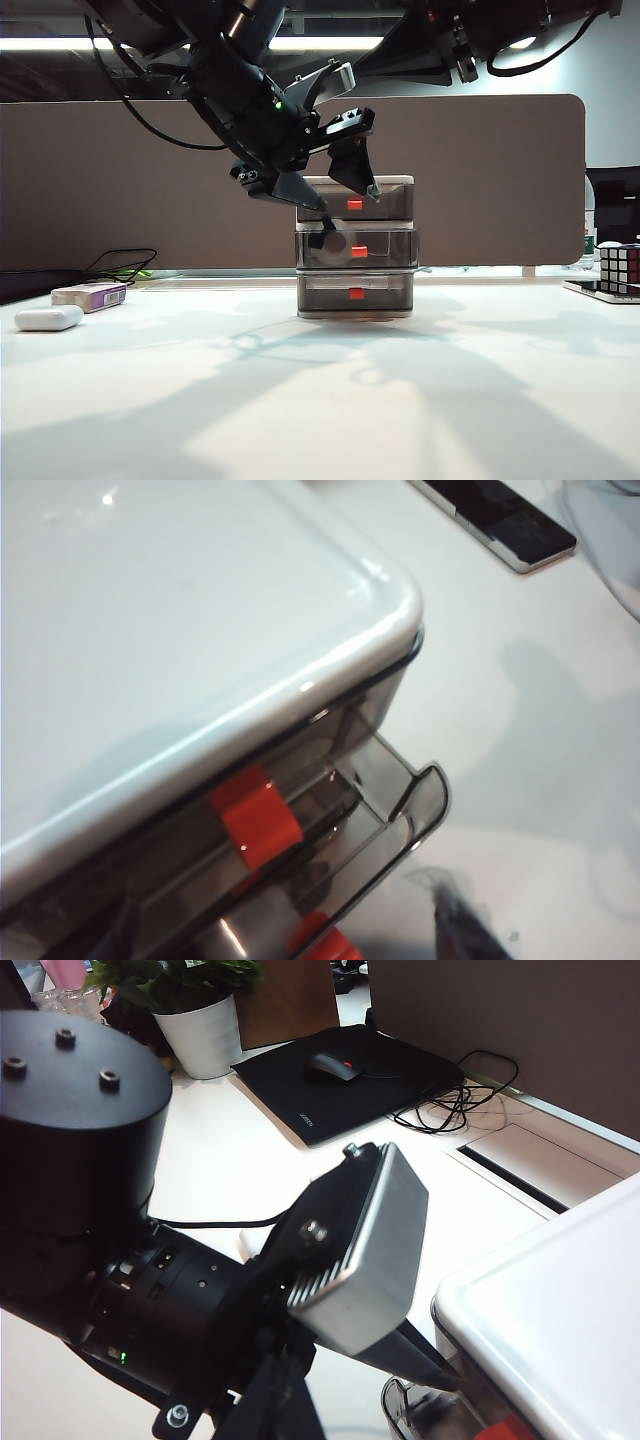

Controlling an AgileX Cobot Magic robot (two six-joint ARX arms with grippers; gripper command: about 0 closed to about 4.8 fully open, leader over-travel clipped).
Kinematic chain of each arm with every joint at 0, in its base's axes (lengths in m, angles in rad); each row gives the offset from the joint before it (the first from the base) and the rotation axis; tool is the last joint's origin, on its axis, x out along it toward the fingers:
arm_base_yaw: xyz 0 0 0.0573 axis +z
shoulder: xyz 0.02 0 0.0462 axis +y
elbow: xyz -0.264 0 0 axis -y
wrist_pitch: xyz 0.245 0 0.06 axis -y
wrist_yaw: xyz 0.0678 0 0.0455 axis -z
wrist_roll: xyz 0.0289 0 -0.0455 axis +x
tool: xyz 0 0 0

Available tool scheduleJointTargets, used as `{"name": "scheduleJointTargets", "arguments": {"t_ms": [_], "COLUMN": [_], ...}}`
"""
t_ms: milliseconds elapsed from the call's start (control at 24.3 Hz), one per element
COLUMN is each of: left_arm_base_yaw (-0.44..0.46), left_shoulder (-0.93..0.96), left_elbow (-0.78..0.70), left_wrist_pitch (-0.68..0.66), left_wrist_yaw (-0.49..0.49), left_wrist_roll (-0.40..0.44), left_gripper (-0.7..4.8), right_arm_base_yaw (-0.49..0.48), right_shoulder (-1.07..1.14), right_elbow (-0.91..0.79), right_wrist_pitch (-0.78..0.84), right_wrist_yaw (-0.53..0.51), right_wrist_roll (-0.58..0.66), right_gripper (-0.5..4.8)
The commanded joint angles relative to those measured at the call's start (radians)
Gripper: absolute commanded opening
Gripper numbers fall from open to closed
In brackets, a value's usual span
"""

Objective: Open the second layer of the drawer on the table, pick up the transparent tape on the table and put it in, and finally close the drawer.

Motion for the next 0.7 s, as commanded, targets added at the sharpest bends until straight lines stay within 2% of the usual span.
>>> {"name": "scheduleJointTargets", "arguments": {"t_ms": [41,205,411,575,699], "left_arm_base_yaw": [-0.002,-0.002,-0.002,-0.005,-0.019], "left_shoulder": [-0.004,-0.005,-0.004,-0.004,-0.004], "left_elbow": [0.007,0.007,0.007,0.007,0.007], "left_wrist_pitch": [-0.027,-0.082,-0.132,-0.106,-0.059], "left_wrist_yaw": [-0.022,-0.061,-0.052,0.051,0.076], "left_wrist_roll": [0.002,0.002,0.002,-0.007,-0.018], "left_gripper": [3.72,3.71,3.71,3.42,3.30], "right_arm_base_yaw": [0.002,0.001,0.000,0.000,0.000], "right_shoulder": [-0.008,-0.008,-0.008,-0.008,-0.008], "right_elbow": [0.005,0.005,0.004,0.004,0.004], "right_wrist_pitch": [0.010,0.001,-0.036,-0.048,-0.049], "right_wrist_yaw": [-0.009,-0.009,-0.006,-0.005,-0.005], "right_wrist_roll": [-0.009,-0.025,-0.057,-0.064,-0.071], "right_gripper": [-0.04,-0.04,-0.03,-0.03,-0.03]}}
